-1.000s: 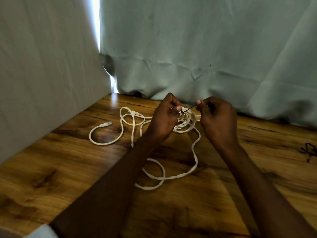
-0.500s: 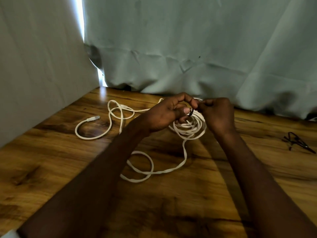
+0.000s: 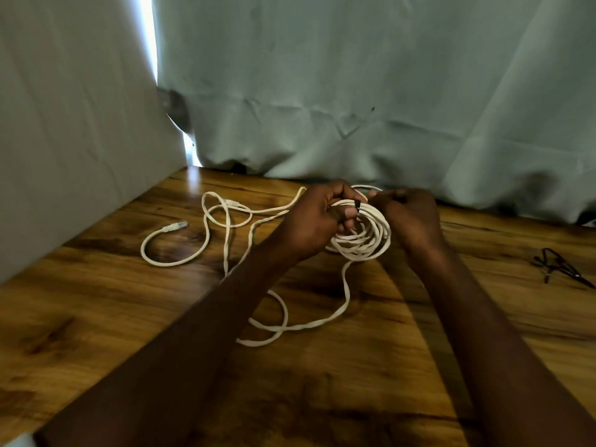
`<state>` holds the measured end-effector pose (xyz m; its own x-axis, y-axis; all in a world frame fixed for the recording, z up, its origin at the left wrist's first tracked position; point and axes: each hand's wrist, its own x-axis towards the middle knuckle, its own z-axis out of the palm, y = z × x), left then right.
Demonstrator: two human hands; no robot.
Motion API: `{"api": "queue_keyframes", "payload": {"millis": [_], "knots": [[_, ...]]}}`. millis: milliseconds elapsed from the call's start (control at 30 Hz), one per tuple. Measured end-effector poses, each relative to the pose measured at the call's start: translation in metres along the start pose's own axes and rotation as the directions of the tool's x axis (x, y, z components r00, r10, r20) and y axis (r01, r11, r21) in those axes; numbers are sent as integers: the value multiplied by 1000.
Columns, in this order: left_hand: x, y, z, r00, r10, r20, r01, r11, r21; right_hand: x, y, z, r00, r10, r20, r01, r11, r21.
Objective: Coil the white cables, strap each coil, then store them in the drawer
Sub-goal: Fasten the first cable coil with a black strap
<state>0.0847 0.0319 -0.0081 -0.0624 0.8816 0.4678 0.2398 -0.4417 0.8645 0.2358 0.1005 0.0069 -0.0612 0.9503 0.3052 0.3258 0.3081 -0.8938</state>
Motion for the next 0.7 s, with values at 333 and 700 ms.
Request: {"api": "queue_keyframes", "payload": {"millis": [333,700], "knots": [[9,-15,-18,932,-122,-342,112,992,-51,-7,-7,12,902,-354,246,320,932,169],[7,-2,-26,836,-542,82,439,573,-692,-6,2,17,736,-658,158,676,726,-129]]}}
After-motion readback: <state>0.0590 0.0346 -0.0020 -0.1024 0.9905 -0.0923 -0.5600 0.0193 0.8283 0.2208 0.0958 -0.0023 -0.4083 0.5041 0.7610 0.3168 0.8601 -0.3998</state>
